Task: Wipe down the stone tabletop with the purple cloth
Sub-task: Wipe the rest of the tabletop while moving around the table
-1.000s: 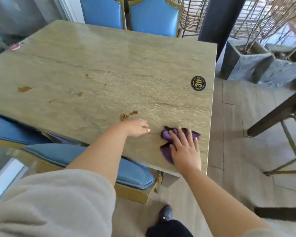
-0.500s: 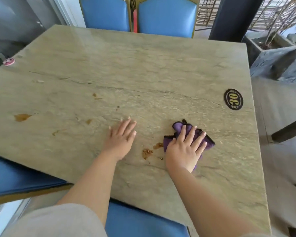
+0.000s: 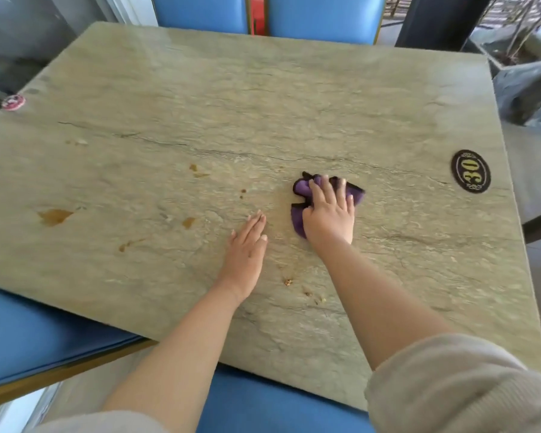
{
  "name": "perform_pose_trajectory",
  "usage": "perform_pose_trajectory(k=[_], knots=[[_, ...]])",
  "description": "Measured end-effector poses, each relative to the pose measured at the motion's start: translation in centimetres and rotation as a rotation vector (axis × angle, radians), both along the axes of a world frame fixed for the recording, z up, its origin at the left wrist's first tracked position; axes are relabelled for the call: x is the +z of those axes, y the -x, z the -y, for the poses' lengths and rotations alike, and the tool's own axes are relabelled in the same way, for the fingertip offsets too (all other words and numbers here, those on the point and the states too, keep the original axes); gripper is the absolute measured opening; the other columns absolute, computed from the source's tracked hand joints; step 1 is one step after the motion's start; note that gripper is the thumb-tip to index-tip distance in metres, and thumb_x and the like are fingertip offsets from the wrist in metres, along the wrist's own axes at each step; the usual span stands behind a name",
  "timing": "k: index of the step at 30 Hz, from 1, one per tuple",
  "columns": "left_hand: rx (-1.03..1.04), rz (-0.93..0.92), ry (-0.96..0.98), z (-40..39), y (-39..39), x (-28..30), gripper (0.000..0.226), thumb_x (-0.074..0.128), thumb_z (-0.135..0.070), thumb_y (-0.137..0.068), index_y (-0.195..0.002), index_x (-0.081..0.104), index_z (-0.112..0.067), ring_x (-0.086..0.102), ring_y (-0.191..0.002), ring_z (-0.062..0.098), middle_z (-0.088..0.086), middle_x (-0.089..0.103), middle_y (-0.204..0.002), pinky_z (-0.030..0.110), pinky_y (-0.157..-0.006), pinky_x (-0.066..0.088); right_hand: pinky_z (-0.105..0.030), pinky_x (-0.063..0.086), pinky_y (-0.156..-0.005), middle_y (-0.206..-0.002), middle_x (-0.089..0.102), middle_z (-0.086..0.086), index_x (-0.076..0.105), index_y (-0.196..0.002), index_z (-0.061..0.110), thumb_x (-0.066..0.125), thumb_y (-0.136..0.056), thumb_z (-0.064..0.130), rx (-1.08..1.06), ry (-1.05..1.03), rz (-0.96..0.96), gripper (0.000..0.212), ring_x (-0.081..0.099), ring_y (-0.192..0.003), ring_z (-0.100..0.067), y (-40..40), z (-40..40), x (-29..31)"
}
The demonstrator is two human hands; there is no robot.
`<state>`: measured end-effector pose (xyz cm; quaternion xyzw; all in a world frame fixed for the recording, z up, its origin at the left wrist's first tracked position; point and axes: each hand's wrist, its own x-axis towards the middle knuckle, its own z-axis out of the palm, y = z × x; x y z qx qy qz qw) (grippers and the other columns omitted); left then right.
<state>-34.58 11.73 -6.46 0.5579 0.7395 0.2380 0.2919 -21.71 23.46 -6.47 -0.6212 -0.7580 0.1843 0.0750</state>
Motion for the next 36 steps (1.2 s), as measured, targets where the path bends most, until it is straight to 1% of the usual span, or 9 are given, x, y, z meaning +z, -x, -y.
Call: perform_pose_trajectory(k=[3,6,9,12,14,19,24,31,36], knots=[[0.142,0.002,-0.141,0.2,1.5,0.3,0.051,0.023,-0.03,-0.099,-0.146,0.039,-0.017,0.023,-0.14,0.003,-0.005,0.034,-0.153,0.012,-0.112,0.009,-0.036,-0.005,-0.12,-0.16,0.005,0.012,0.02,-0.15,0.033,0.036,-0.094,0.023,0.283,-0.041,-0.041,0.059,-0.01,-0.147,-0.016,2.3,3.9,0.0],[0.1,-0.191,-0.228,-0.4,5.3,0.0,0.056,0.024,-0.035,-0.094,-0.137,0.05,-0.01,0.039,-0.134,0.017,0.004,0.047,-0.144,0.022,-0.114,0.023,-0.029,-0.004,-0.119,-0.157,0.016,0.016,0.031,-0.146,0.036,0.042,-0.092,0.021,0.457,-0.047,-0.095,0.057,-0.001,-0.148,-0.012,1.7,4.6,-0.1],[-0.016,-0.426,-0.231,-2.1,10.4,-0.4,0.053,0.028,-0.032,-0.095,-0.134,0.054,-0.007,0.045,-0.131,0.024,0.007,0.049,-0.142,0.044,-0.112,0.033,-0.033,-0.004,-0.119,-0.159,0.011,0.012,0.025,-0.148,0.034,0.039,-0.094,0.027,0.106,-0.082,-0.021,0.056,-0.004,-0.148,-0.016,2.5,2.8,-0.6],[-0.067,-0.526,-0.177,-4.3,15.4,-0.6,0.056,0.026,-0.036,-0.093,-0.135,0.053,-0.01,0.043,-0.134,0.026,0.007,0.046,-0.146,0.052,-0.112,0.028,-0.041,-0.004,-0.119,-0.161,0.005,0.007,0.019,-0.15,0.029,0.033,-0.095,0.032,-0.333,-0.046,0.039,0.057,-0.008,-0.147,-0.023,6.1,-0.2,-0.7],[-0.067,-0.552,-0.165,-5.7,17.6,-0.5,0.059,0.025,-0.04,-0.092,-0.136,0.052,-0.012,0.041,-0.136,0.026,0.006,0.044,-0.148,0.052,-0.114,0.024,-0.044,-0.005,-0.119,-0.161,0.002,0.005,0.017,-0.151,0.026,0.032,-0.095,0.032,-0.433,-0.008,0.047,0.058,-0.01,-0.147,-0.025,8.4,-2.3,-0.6],[-0.136,-0.509,-0.173,-8.4,21.7,-1.2,0.061,0.021,-0.042,-0.091,-0.137,0.051,-0.014,0.036,-0.139,0.025,0.006,0.041,-0.15,0.05,-0.115,0.023,-0.04,-0.004,-0.119,-0.161,0.0,0.008,0.016,-0.151,0.031,0.03,-0.095,0.034,-0.158,-0.039,0.039,0.058,-0.011,-0.147,-0.021,15.9,-2.5,-0.5],[-0.149,-0.476,-0.234,-8.4,22.0,-1.5,0.055,0.034,-0.034,-0.088,-0.132,0.056,-0.01,0.042,-0.134,0.03,0.01,0.048,-0.144,0.051,-0.112,0.029,-0.038,0.007,-0.12,-0.156,0.025,0.014,0.037,-0.144,0.035,0.03,-0.088,0.035,0.265,-0.118,-0.041,0.057,0.008,-0.148,-0.015,17.2,3.7,-0.7],[-0.164,-0.468,-0.183,-8.2,21.8,-1.6,0.062,0.026,-0.04,-0.09,-0.145,0.04,-0.016,0.017,-0.146,0.02,0.003,0.03,-0.155,0.049,-0.12,0.014,-0.047,-0.003,-0.119,-0.161,0.004,0.006,0.018,-0.15,0.032,0.029,-0.097,0.039,-0.296,-0.054,0.098,0.055,-0.007,-0.147,-0.027,18.7,-9.5,-0.5],[-0.155,-0.428,-0.16,-8.1,21.7,-1.6,0.069,0.021,-0.041,-0.088,-0.153,0.019,-0.017,0.006,-0.149,0.014,-0.001,0.017,-0.16,0.044,-0.121,0.007,-0.043,-0.004,-0.119,-0.161,0.003,0.011,0.017,-0.15,0.034,0.026,-0.096,0.034,-0.077,-0.061,0.083,0.055,-0.011,-0.147,-0.022,24.0,-13.6,-0.7]])
